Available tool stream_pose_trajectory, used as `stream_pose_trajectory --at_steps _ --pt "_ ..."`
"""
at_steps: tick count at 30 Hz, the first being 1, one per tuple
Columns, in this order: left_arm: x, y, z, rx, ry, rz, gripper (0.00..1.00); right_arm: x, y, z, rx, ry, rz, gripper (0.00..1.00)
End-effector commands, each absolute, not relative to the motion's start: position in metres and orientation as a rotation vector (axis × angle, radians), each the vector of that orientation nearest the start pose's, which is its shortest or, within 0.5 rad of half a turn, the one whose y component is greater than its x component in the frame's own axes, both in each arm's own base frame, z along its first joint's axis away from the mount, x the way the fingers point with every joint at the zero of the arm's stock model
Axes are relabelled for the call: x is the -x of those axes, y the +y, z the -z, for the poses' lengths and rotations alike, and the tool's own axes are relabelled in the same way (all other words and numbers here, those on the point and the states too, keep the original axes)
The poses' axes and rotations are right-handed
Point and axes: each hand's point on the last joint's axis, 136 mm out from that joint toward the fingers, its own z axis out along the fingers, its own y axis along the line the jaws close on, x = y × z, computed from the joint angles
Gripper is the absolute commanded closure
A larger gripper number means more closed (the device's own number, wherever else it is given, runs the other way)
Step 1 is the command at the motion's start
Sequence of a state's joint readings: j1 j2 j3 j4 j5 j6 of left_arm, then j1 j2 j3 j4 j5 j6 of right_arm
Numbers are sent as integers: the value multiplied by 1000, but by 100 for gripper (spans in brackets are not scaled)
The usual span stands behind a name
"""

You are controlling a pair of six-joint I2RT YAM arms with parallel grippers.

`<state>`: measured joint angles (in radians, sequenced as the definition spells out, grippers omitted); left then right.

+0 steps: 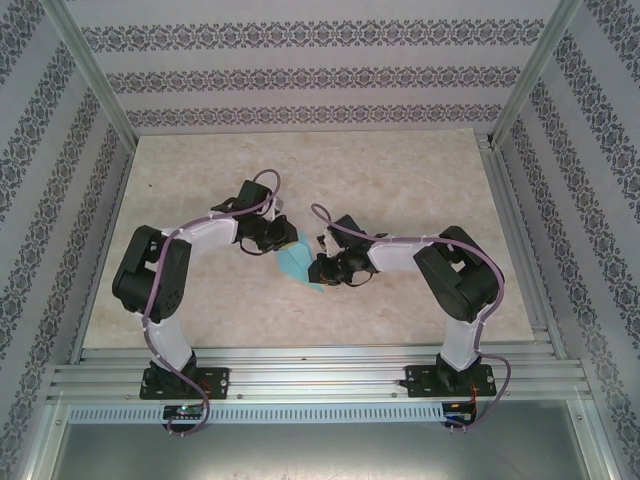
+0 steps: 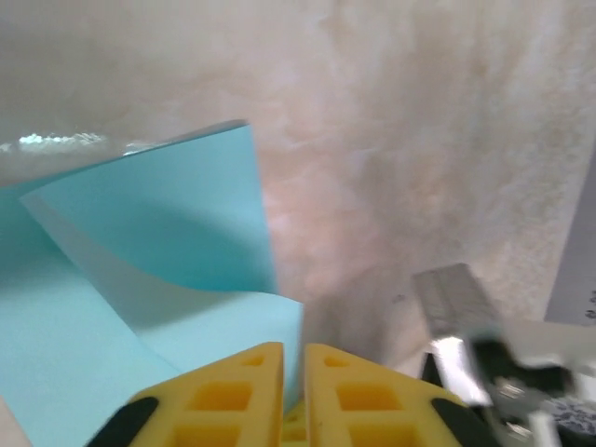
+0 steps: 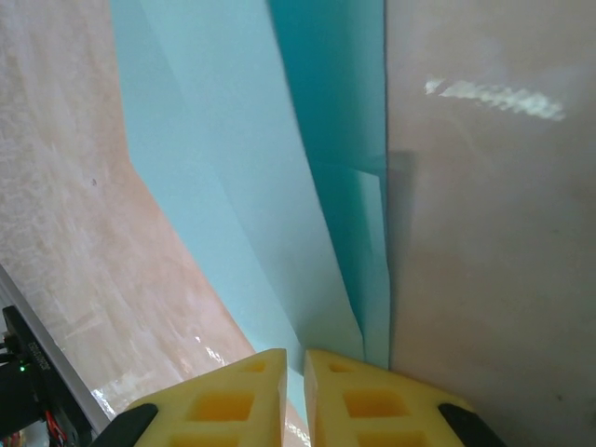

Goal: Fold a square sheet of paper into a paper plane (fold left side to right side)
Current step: Fourth fold the wing at the center of the table.

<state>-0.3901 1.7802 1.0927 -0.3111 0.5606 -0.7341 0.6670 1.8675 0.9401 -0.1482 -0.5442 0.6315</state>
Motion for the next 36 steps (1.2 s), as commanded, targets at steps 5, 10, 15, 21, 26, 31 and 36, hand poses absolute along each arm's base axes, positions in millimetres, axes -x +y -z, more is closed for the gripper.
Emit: stream_pose_trajectory --at_steps 5,10,15,21,26,31,36 --pt "-314 -254 -68 219 2728 1202 95 -228 271 42 130 3121 -777 87" --pt "-301 -278 -57 191 2729 1266 96 -228 271 44 129 3123 -769 88" --pt "-298 -287 -44 226 2725 1285 98 -227 272 46 131 3129 -762 88" --pt "-296 -287 -28 259 2764 1235 99 -226 276 47 149 3133 -760 89" --pt "-297 -286 -16 296 2786 1198 99 -226 274 47 154 3140 -736 89" --pt "-301 -277 0 330 2814 1088 99 -223 270 48 167 3155 -688 89" --pt "-309 -268 9 332 2840 951 98 -218 267 51 178 3173 -659 89"
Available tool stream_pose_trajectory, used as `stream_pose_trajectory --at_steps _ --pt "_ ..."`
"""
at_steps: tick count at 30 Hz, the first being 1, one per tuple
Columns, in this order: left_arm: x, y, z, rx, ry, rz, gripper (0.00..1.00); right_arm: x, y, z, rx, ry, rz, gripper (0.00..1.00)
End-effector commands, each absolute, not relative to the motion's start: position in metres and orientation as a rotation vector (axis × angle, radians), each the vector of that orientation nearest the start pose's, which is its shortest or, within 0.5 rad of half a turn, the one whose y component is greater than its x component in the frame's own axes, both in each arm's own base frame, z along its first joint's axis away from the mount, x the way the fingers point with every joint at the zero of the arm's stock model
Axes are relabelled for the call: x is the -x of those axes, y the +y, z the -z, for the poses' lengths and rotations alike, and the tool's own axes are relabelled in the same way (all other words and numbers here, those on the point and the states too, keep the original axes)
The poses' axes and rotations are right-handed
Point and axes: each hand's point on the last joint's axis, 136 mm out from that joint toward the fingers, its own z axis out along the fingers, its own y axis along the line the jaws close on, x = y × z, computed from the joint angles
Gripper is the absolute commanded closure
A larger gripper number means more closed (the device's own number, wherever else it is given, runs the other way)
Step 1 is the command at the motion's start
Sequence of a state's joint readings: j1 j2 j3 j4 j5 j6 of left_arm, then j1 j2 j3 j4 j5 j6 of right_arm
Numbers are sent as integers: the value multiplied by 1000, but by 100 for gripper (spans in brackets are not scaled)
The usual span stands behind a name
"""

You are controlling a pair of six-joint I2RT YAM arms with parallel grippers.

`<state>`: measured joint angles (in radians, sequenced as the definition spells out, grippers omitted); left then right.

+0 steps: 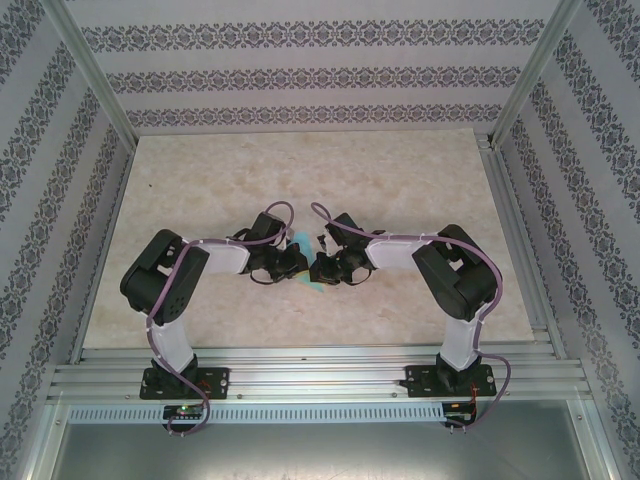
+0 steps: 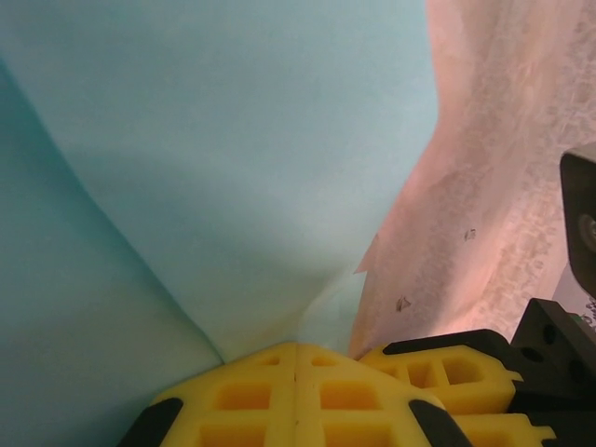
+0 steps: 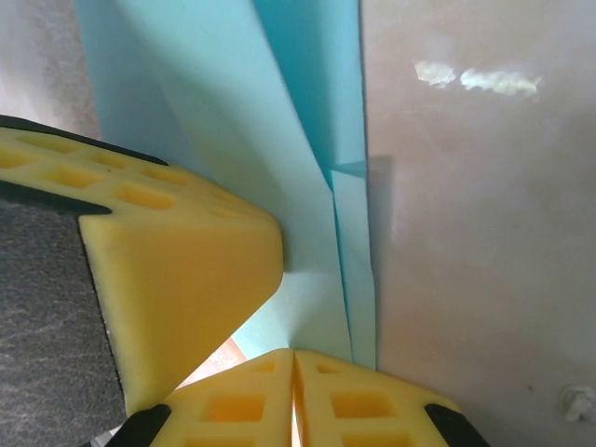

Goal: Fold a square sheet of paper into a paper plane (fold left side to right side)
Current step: Fourth fold the wing at the center of the table.

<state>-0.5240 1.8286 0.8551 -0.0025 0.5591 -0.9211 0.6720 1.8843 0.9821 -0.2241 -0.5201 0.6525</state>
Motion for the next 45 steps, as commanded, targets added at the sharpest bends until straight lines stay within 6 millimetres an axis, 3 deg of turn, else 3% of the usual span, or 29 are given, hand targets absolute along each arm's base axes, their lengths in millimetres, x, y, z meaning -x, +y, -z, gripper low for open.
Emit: stream_pose_trajectory --at_steps 1,8,45 --pt "-311 -264 10 327 2848 913 98 -216 265 52 176 3180 -650 89" --pt "-328 -248 -1 273 2843 752 95 -208 259 57 185 3210 -593 89" --pt "-436 -160 -10 315 2674 720 88 -204 260 55 186 3222 -616 89"
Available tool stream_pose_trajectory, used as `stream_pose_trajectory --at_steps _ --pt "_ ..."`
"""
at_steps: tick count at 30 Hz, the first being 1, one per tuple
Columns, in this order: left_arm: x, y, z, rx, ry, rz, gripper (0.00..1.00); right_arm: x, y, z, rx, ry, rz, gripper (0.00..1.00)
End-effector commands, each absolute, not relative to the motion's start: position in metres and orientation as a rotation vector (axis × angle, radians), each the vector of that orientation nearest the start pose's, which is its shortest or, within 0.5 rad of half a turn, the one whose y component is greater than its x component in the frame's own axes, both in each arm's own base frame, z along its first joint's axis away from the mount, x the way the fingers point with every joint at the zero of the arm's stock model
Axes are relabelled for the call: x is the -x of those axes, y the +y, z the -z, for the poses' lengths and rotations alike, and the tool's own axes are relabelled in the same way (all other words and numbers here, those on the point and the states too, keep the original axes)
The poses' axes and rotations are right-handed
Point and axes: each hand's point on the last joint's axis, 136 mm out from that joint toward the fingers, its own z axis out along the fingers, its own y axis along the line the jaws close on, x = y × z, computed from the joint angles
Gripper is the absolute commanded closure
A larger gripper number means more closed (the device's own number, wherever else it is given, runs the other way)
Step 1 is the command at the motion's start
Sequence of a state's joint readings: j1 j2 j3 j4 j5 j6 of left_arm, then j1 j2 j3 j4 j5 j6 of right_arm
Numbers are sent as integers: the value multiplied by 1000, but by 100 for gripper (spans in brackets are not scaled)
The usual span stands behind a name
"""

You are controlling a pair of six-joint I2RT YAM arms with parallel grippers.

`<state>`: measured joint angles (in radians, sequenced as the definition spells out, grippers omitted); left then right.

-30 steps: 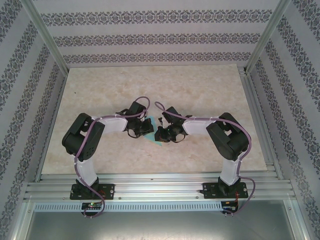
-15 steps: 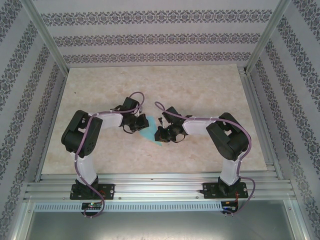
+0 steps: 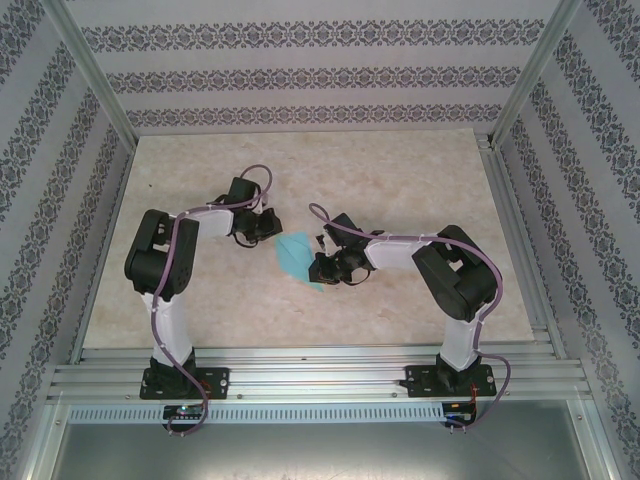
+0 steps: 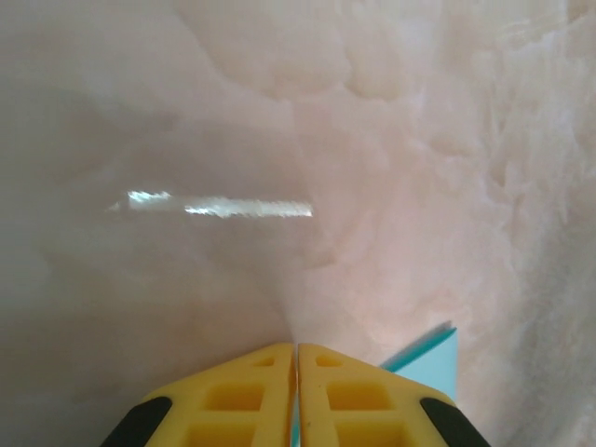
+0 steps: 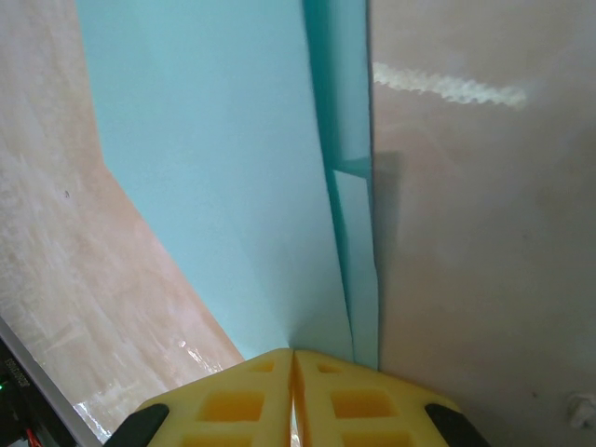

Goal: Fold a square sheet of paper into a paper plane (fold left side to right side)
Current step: Fourth fold the wing at the center of the table.

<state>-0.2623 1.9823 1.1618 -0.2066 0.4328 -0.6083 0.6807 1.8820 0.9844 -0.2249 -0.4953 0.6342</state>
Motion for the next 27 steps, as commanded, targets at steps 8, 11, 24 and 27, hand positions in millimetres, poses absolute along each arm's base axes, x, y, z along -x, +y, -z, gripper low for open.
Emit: stream_pose_trajectory --at_steps 8,11,24,27 --pt "-455 -136 -54 307 2582 775 80 -224 279 31 235 3126 -709 88" --pt "-454 -119 -86 313 2532 756 76 -244 292 2 268 3029 -769 88" --pt "-347 -142 -126 395 2361 1112 51 -300 284 -117 338 2630 -827 58" --pt "-325 -151 -117 407 2373 1154 47 -301 295 -108 421 2616 -867 56"
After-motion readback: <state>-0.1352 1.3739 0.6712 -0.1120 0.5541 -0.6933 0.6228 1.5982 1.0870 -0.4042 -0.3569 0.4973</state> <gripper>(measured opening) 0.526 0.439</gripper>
